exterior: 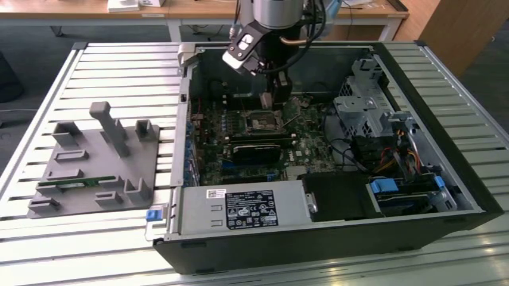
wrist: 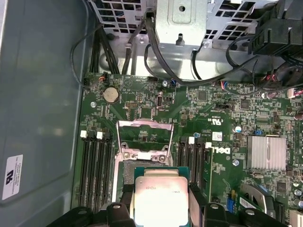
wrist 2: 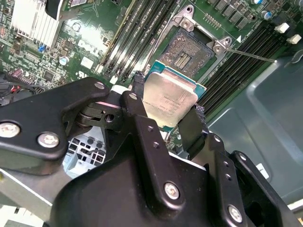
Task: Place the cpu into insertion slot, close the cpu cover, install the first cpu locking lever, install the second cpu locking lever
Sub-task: 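Place the cpu into insertion slot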
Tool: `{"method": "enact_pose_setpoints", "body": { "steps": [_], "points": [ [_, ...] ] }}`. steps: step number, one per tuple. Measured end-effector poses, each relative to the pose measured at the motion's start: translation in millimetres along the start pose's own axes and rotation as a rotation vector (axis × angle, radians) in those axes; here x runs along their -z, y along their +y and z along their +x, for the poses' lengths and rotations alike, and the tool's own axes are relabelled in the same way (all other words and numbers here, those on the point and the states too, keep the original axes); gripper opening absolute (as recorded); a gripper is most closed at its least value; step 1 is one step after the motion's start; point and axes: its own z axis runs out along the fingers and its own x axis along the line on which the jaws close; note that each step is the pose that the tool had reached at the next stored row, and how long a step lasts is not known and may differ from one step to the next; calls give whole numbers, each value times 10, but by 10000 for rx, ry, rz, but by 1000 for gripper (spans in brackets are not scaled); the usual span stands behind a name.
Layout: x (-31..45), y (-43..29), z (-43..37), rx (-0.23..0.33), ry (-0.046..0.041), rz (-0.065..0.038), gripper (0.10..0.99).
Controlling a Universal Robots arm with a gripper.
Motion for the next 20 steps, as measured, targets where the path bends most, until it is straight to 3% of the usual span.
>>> {"method": "enact_pose_setpoints", "body": {
  "steps": [6, 20],
  "points": [
    [-78, -5, 29, -5, -6, 0, 541],
    [-142, -10, 71, -12, -7, -1, 541]
  ]
}}
